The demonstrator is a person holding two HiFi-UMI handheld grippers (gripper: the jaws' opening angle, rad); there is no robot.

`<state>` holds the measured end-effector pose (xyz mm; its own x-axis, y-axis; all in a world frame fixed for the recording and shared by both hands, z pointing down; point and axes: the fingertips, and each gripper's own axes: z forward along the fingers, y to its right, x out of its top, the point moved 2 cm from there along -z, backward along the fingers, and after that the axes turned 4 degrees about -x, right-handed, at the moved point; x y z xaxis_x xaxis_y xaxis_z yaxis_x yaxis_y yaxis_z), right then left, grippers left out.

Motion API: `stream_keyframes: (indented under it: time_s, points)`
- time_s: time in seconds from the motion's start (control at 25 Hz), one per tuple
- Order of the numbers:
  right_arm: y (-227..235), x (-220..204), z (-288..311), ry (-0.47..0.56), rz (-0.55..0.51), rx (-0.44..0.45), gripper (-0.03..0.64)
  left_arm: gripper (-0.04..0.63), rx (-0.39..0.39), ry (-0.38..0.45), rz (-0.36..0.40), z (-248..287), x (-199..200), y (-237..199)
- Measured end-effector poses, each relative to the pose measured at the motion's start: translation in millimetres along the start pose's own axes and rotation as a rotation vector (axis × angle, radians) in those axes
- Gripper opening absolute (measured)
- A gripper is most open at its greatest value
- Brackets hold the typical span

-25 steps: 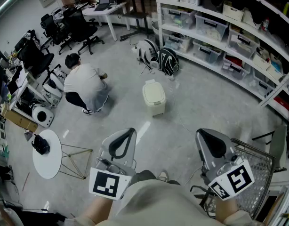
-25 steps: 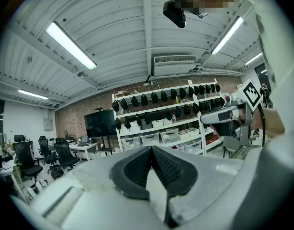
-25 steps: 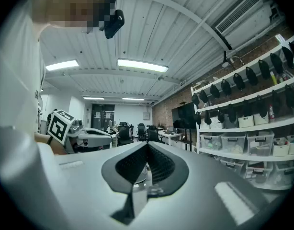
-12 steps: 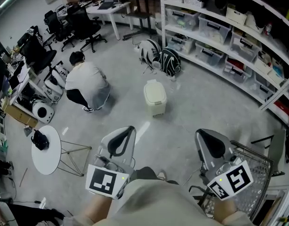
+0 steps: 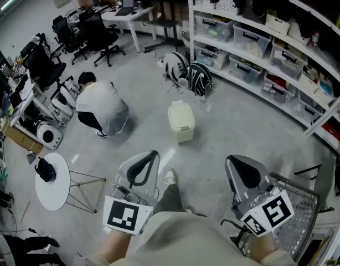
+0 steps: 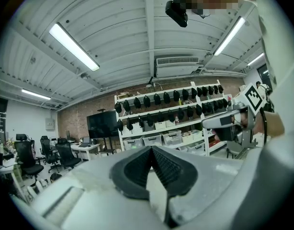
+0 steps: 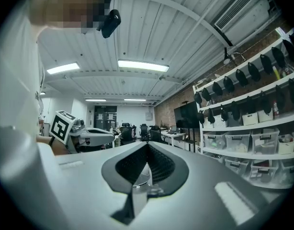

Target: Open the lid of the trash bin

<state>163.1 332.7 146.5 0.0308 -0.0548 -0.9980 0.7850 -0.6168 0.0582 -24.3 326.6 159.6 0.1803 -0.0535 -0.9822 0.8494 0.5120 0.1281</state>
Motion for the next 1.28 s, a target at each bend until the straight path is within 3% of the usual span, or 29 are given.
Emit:
stream_keyframes:
  time_s: [0.56, 1.28]
  points:
    - [51.1, -13.8, 108.4, -0.060, 0.010, -0.013, 0.003, 0.003, -0.021, -0.021, -0.026, 88.5, -12.6, -79.5]
    - [131.7, -3.1, 349.4, -0.131, 0.037, -0.098, 0.003, 0.002, -0.141, -0.073, -0.023, 267.2, -19.5, -268.4]
